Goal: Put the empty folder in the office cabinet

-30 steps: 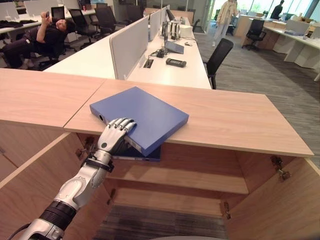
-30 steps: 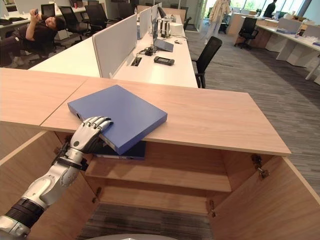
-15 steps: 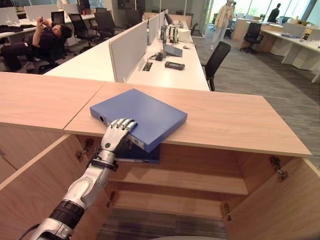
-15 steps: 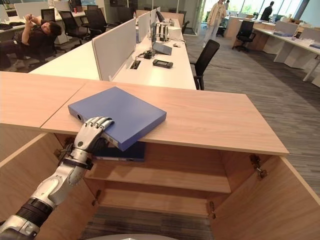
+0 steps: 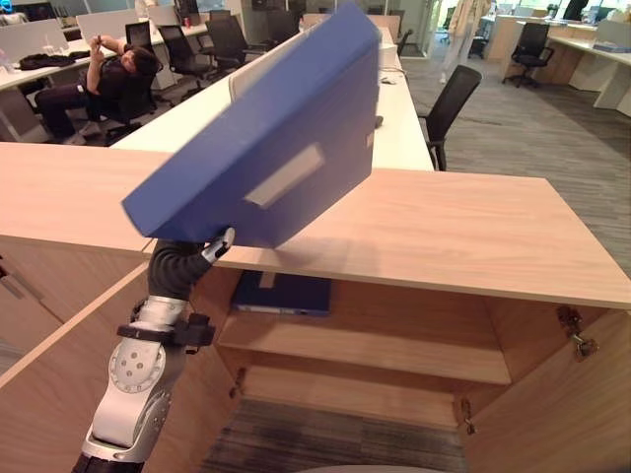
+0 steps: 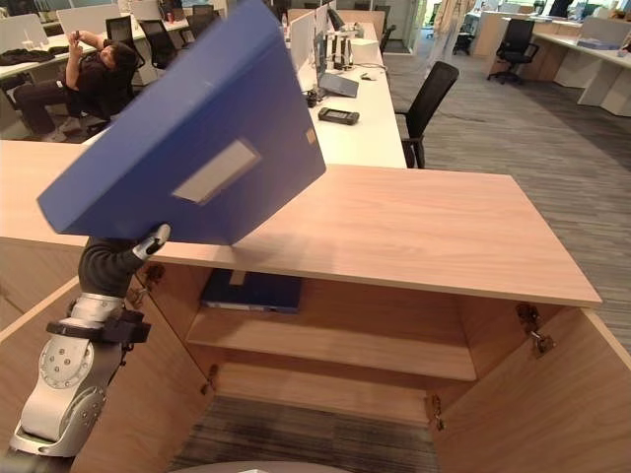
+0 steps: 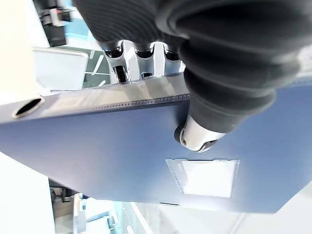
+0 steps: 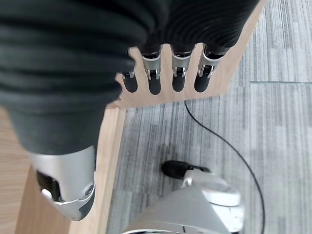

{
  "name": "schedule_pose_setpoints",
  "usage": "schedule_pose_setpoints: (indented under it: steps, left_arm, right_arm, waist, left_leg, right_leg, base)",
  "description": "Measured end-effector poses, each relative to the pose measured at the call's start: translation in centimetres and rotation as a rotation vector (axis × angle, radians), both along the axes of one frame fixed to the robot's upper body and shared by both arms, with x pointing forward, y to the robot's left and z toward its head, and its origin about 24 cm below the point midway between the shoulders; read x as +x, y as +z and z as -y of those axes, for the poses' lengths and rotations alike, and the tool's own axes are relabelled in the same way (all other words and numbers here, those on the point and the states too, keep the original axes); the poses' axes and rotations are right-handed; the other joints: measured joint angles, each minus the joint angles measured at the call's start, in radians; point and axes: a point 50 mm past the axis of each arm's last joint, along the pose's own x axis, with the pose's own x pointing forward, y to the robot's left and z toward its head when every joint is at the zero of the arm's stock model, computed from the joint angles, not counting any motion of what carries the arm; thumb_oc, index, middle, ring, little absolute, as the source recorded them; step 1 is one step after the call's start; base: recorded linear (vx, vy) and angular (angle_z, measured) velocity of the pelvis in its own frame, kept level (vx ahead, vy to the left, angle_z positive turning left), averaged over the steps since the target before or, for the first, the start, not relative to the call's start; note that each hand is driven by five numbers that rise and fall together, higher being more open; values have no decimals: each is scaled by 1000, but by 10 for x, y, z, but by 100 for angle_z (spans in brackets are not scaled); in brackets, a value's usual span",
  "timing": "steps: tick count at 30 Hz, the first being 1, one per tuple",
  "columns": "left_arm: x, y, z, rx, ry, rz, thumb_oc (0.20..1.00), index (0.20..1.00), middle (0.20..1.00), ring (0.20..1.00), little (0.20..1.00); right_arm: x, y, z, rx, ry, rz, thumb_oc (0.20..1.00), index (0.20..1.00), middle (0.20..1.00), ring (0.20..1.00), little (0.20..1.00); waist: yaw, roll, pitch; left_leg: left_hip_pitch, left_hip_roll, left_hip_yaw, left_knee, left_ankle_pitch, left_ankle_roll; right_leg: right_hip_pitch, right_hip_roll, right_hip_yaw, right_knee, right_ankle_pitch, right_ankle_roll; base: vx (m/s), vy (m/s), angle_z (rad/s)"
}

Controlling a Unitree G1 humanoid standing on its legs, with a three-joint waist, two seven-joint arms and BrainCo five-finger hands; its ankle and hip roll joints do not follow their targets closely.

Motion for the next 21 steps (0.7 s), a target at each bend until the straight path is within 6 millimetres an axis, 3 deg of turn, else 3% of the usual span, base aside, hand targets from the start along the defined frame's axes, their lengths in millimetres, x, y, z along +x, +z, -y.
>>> schedule_pose_setpoints:
  steps: [9, 21]
  left_arm:
    - [3, -2, -1, -249, -161, -66, 200, 200, 200, 200, 200]
    - [12, -26, 20, -503, -352, -236, 200, 200, 200, 200, 200]
  right_arm:
    - [12, 0, -4, 32, 27, 24, 1000, 1000, 1000, 1000, 1000]
    - [20, -2, -11, 53, 74, 27, 1000, 1000, 1000, 1000, 1000]
  waist:
    - [-3, -11, 28]
    - [-19, -3, 27]
  left_leg:
    - [5, -1, -4, 0, 4, 6]
    - [10, -1, -7, 0, 0, 0]
  right_leg:
    - [7, 0, -1, 0, -1, -2]
    - [14, 0, -3, 0, -1, -2]
  base:
    - [0, 0, 1]
    - [-1, 0, 0]
